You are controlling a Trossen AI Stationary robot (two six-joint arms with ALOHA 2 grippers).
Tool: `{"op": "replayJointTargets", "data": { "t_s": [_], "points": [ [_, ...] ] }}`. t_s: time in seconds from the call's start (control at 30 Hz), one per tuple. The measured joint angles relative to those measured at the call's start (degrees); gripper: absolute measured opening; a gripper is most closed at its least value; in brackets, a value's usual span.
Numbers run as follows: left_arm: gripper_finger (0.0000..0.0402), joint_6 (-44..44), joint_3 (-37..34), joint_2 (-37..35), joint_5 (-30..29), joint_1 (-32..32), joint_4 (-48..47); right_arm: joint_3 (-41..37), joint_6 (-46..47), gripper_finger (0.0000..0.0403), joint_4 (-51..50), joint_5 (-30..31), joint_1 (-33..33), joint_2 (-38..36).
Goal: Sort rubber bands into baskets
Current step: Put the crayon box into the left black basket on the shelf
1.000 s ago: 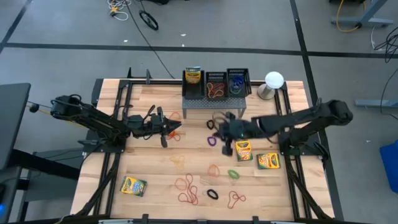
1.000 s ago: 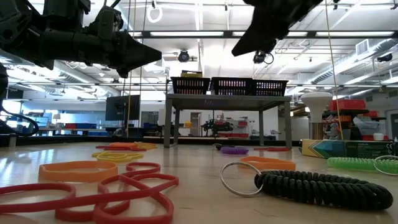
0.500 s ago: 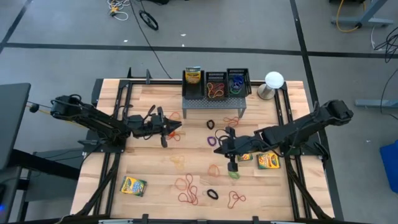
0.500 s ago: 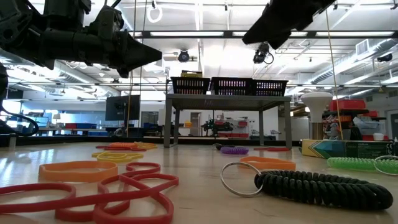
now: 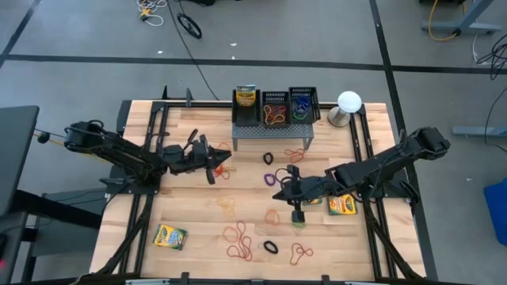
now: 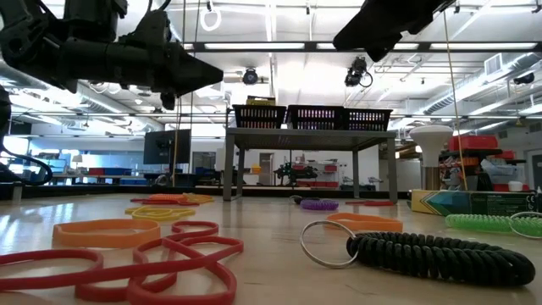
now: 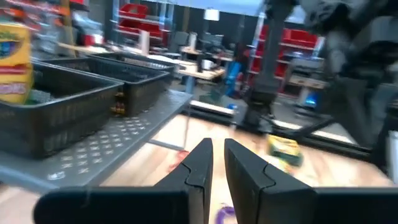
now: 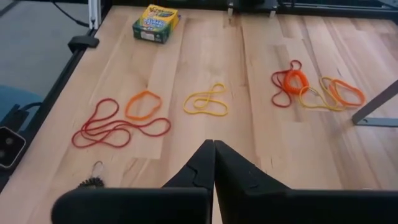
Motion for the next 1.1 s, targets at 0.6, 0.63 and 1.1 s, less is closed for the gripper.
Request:
{"op": "replayJointTargets", "data": {
  "t_s": [0.6, 0.63, 1.1],
  "points": [
    [0.0023, -0.05, 0.71, 9.03, 3.05, -6.55, -4.04, 0.00, -0.55, 0.0013, 2.18, -0.05, -3.63, 0.00],
    [0.0027, -0.92, 0.71, 9.58, 3.11, -6.57, -4.00, 0.00, -0.57, 0.0013, 2.18, -0.05, -3.92, 0.00],
    [0.0036, 2.43, 0.71, 10.88, 1.81, -6.60, -2.86, 0.00, -1.93, 0.0013, 2.16, -0.39, -5.57, 0.00]
  ]
}}
